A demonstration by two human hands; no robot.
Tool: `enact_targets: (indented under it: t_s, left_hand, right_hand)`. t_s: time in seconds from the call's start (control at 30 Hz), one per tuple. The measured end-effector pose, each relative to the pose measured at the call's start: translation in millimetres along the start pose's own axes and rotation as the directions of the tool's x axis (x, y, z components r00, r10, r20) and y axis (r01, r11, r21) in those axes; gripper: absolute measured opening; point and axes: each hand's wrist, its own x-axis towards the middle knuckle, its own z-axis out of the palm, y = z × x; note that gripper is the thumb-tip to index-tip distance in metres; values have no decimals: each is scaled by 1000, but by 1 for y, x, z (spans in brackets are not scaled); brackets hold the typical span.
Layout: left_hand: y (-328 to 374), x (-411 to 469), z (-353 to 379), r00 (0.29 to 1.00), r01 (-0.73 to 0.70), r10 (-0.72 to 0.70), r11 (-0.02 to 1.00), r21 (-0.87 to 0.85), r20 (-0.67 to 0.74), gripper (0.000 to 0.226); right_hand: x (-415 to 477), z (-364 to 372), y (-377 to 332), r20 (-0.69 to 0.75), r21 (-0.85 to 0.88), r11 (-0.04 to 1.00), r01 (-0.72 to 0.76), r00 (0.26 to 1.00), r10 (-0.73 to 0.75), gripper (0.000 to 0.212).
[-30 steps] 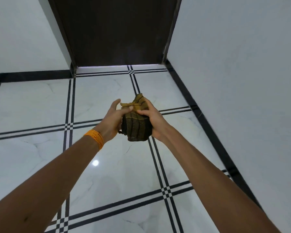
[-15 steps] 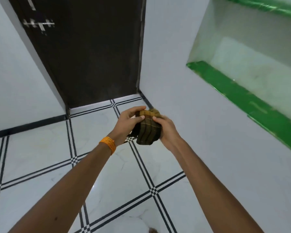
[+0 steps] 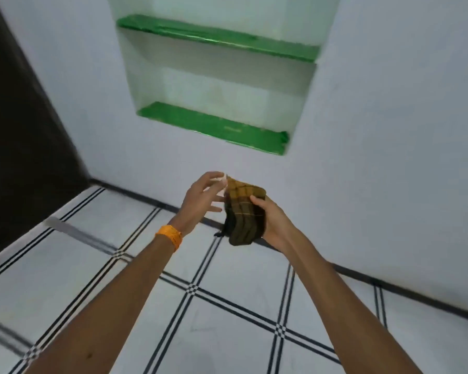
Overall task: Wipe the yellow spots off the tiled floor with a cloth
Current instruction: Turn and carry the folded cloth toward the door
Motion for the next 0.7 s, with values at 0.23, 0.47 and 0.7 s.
enact_targets:
  t_s: [0.23,0.47,0.7]
  left_hand:
    - [-3,-55,244,912,-34,-34,987,157,410,28]
    - [-4,-176,499,723,-475,202,840,262,661,33]
    - [5,-342,710,356,-854,516,518,47,779,47]
  right_hand:
    - [-189,-196,14,-419,146,973,180,902,-104,33]
    - [-421,-360,63,-748,187,922,340,657,-91,32]
    - [-669,-472,127,-939,184,840,510,343,-2,25]
